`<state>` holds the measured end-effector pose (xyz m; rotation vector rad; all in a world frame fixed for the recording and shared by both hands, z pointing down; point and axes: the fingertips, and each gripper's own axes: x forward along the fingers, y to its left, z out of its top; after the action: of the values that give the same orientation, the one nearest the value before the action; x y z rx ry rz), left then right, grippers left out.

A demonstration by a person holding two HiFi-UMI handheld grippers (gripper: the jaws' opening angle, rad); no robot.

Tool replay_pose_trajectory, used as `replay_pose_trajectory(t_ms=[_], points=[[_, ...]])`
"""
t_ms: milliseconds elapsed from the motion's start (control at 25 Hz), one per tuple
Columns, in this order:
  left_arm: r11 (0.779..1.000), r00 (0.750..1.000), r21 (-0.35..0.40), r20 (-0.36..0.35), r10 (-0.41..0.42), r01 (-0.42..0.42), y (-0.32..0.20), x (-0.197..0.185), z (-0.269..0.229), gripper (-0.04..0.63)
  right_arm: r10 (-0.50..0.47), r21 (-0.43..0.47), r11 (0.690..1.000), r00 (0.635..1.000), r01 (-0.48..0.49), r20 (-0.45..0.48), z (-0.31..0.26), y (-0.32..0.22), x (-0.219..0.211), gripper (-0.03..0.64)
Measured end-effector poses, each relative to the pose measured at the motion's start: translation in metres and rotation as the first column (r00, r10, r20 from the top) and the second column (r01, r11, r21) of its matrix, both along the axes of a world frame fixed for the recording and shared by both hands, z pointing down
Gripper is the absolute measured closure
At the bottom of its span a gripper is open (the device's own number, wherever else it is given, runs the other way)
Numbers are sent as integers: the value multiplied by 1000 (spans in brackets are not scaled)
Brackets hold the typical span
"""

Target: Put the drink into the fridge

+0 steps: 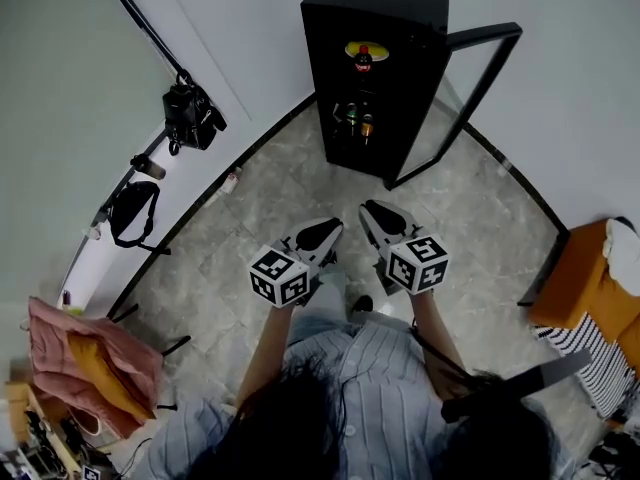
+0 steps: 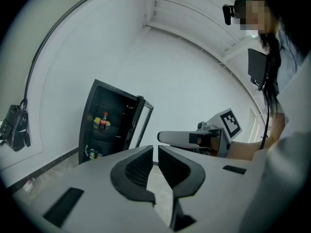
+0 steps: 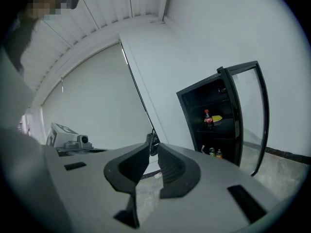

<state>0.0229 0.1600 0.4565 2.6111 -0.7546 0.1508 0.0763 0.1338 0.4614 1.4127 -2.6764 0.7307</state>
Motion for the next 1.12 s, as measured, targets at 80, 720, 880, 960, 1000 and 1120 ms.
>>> replay_pose_trajectory(t_ms=[80, 720, 880, 960, 1000, 1120], points=[[1000, 1000, 9, 0, 1, -1, 13, 1, -2, 566, -7, 8, 1000, 1000, 7, -2, -2, 12, -1, 557], [999, 1000, 41, -9, 6, -6, 63, 7, -8, 566, -23, 25, 999, 999, 24, -30, -9, 68, -1, 569], [999, 1000, 53, -13, 6, -5, 66, 6, -11, 566, -27, 35, 999, 999, 28, -32, -12, 70, -3, 569], [998, 1000, 56, -12, 5, -5, 68, 6, -12, 566, -30, 35, 999, 999, 31, -32, -12, 71, -4, 569], [998, 1000, 56, -13, 5, -4, 69, 6, -12, 566, -32, 33, 999, 999, 33, -29, -12, 71, -4, 569], [998, 1000, 55, -18, -2, 3, 73, 4, -12, 566, -39, 26, 999, 999, 40, -20, -11, 75, -7, 569]])
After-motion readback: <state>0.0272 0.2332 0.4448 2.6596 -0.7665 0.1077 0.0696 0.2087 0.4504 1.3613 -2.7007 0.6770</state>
